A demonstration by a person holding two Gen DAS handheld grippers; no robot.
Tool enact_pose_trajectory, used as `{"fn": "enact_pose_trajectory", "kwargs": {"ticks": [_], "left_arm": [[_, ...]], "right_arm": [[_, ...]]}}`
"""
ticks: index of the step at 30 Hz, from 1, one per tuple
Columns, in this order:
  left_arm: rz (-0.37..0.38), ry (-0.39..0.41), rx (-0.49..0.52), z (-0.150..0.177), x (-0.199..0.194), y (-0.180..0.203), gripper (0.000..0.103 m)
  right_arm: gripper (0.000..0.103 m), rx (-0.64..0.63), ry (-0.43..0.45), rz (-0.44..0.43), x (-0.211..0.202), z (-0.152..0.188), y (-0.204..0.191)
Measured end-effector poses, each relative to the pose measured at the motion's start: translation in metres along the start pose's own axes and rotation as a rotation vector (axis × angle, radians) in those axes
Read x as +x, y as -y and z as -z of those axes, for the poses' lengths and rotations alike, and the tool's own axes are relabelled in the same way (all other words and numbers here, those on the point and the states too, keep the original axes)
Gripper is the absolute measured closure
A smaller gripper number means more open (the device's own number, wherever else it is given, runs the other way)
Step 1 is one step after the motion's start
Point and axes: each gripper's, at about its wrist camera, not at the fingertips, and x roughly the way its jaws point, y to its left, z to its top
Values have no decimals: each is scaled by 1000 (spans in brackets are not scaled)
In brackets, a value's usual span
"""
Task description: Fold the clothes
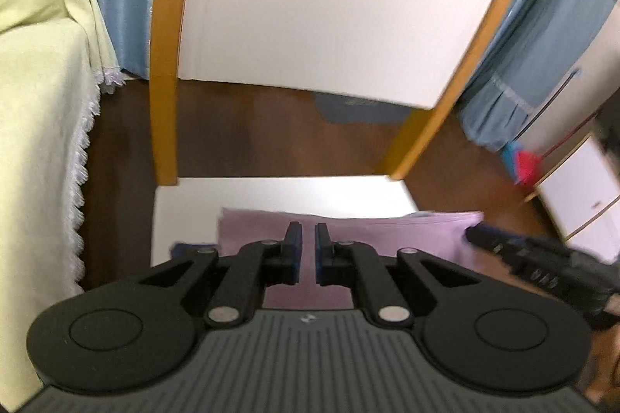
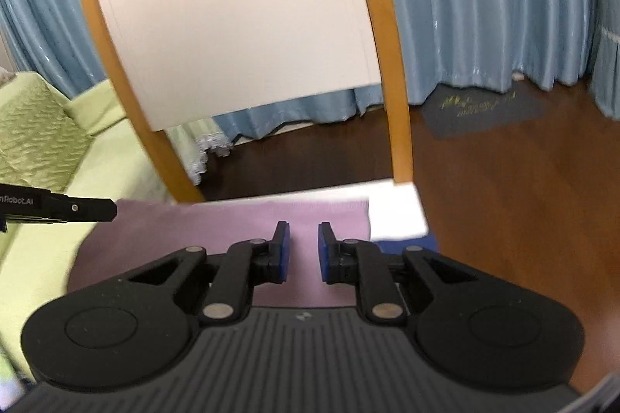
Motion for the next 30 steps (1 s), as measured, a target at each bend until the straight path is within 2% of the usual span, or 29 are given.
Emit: {"fn": "enact_pose_trajectory", "kwargs": {"ticks": [3,6,12,14,16,20,22,25,28,30], "left_arm": [[-21,-30,-28,5,16,-9,98],[-25,-31,-51,9,23,-15,98],[-20,-8,-51,10,14,-18,98],[-5,20,-58,11,-1,-17,98],[21,61,-59,17,-25,-16,98],[80,87,-29,46,-70,3,98],[65,56,-32,68,-70,6,98],[21,8,-66,91,-56,-2,98],[24,22,-137,99,-43,-20,98],[-1,36,-113,93,-48,-18,98]], "right_arm": [[89,16,-6,22,20,0,4],[88,66,-58,21,39,5,8],[85,194,-105,15,53,9,26],[82,151,-83,103,41,3,22],[82,97,-46,128,25,-1,14],[82,93,-13,41,-13,9,-4],[82,78,-15,-3,-32,25,-18],[80,73,-17,-14,-44,45,-27],[75,61,-93,24,-32,71,-24],[75,67,-111,37,-31,77,-20]]}}
